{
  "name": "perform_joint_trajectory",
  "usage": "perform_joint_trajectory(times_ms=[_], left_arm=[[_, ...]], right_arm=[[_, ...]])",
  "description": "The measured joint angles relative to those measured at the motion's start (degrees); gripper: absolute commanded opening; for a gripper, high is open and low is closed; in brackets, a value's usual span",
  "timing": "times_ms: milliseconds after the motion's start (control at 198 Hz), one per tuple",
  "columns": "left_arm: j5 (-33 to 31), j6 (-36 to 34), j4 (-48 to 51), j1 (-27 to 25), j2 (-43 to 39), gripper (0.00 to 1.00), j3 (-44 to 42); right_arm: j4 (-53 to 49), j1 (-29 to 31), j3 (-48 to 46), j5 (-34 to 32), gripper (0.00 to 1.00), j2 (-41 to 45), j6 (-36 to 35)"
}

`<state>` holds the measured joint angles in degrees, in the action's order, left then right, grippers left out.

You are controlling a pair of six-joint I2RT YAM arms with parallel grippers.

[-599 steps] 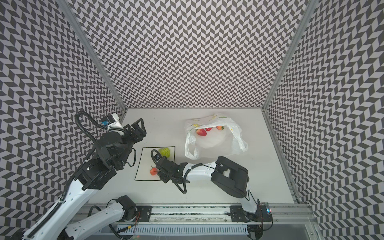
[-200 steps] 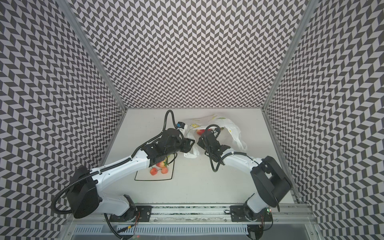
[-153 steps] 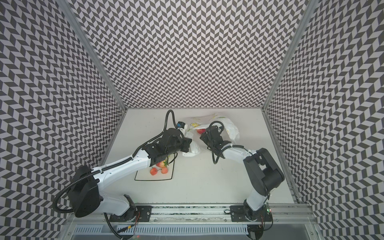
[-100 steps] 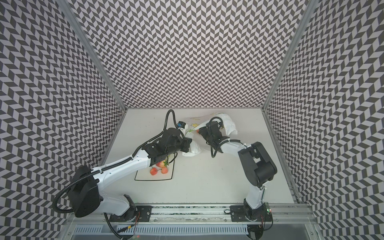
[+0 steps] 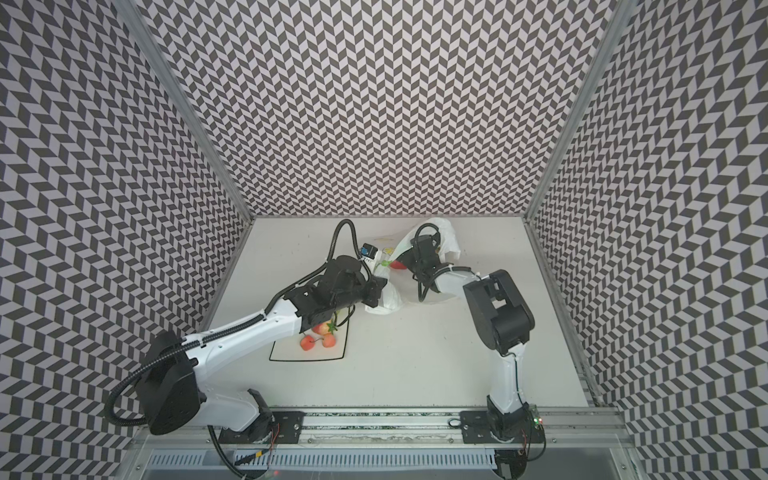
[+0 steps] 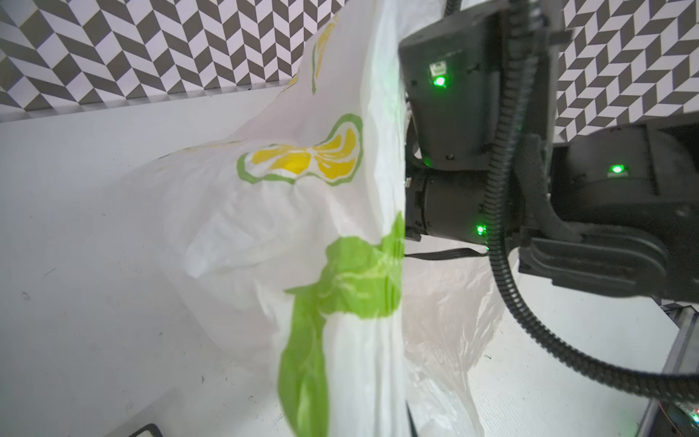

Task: Take the fake fruits out of the plastic bag
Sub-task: 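Lower the right gripper onto the large strawberry in the bag and close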

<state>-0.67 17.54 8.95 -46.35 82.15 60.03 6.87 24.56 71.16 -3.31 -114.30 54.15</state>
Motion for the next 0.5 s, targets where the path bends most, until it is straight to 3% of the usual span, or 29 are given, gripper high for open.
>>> perform_joint_trajectory(times_ms=[242, 504], left_arm=[[2.1, -2.7, -0.4, -0.4, 0.4, 0.0, 1.4], [2.7, -5.6, -2.2, -0.5, 1.2, 0.0, 3.4]], right_arm=[[-1.2, -0.1, 6.2, -0.8, 0.81, -4.7, -6.4], [-2.2, -0.3, 8.0, 0.2, 0.81, -7.2, -8.3]])
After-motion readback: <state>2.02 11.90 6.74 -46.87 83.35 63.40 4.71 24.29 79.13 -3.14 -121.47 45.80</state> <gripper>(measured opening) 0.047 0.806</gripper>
